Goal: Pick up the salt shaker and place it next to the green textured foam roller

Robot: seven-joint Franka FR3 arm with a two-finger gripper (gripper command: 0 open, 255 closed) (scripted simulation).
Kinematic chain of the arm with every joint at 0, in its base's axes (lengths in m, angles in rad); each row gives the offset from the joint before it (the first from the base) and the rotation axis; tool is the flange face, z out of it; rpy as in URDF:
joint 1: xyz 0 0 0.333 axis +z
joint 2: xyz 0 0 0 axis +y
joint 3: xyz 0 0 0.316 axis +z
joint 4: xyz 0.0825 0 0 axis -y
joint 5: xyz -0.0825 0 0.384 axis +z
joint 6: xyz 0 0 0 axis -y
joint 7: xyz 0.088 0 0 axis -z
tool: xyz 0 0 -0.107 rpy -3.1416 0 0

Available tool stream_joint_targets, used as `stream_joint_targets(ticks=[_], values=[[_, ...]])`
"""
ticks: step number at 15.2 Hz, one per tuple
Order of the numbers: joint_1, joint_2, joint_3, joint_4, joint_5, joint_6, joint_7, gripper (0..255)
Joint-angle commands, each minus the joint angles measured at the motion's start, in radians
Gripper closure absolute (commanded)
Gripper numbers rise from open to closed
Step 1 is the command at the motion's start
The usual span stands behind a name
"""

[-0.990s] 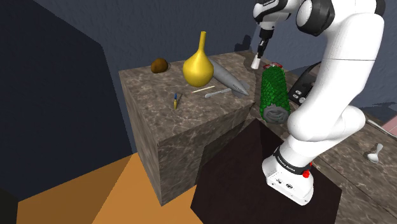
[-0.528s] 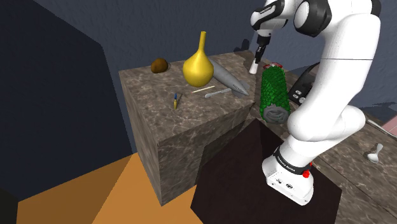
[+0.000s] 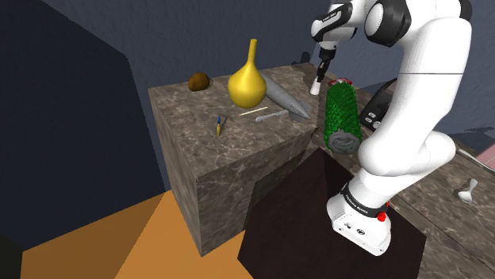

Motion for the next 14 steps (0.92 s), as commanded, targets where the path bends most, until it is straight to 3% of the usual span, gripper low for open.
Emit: stream_joint_targets(ticks=[1,2,3,8,12,14], values=[[0.000,0.000,0.000,0.000,0.000,0.000,0.000,255],[0.000,0.000,0.000,0.000,0.000,0.000,0.000,255],[0.000,0.000,0.000,0.000,0.000,0.000,0.000,0],[0.000,0.000,0.000,0.000,0.000,0.000,0.000,0],[0.009,-0.036,-0.002,0.076,-0.009,-0.112,0.005,0],[0.009,-0.036,-0.002,0.076,-0.009,-0.111,0.005,0]])
